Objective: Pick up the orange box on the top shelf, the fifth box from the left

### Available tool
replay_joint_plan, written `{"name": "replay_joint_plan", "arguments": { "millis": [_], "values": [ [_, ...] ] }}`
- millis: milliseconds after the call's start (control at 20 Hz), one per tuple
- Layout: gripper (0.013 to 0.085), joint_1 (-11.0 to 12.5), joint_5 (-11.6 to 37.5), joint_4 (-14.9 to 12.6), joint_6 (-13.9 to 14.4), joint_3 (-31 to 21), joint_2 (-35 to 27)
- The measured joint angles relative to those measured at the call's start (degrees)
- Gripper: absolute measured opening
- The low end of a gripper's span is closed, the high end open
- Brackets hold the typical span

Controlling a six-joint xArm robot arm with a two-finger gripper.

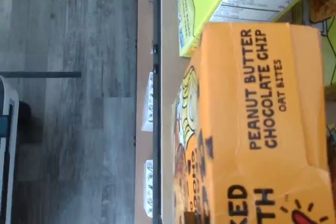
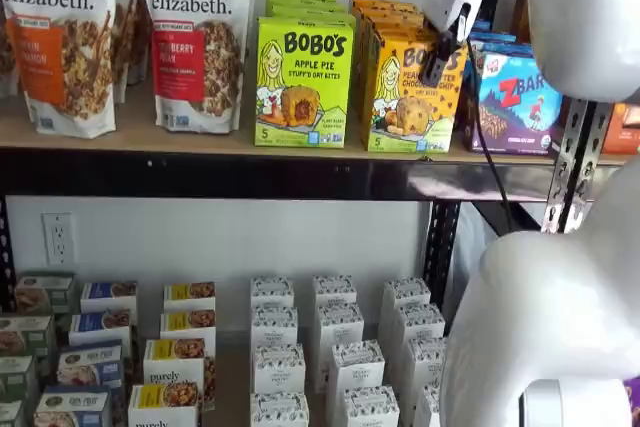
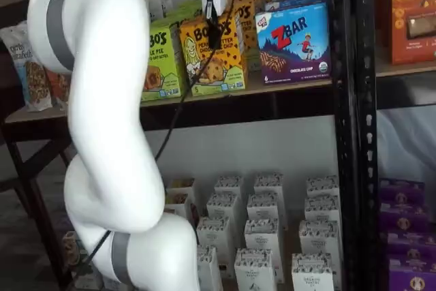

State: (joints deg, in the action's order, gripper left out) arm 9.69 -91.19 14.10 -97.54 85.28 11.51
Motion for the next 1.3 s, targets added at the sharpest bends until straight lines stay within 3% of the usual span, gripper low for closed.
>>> {"name": "replay_joint_plan", "arguments": {
  "millis": [750,1050,1300],
  "values": [
    [0.037,0.57,-11.27,-0.13,0.84,3.37,2.27],
    [0.037,1.51,-11.14,2.98,1.07,-0.52,7.58],
    [0.037,2.21,-10.67,3.75,0.77,-5.08,12.74]
  ]
}}
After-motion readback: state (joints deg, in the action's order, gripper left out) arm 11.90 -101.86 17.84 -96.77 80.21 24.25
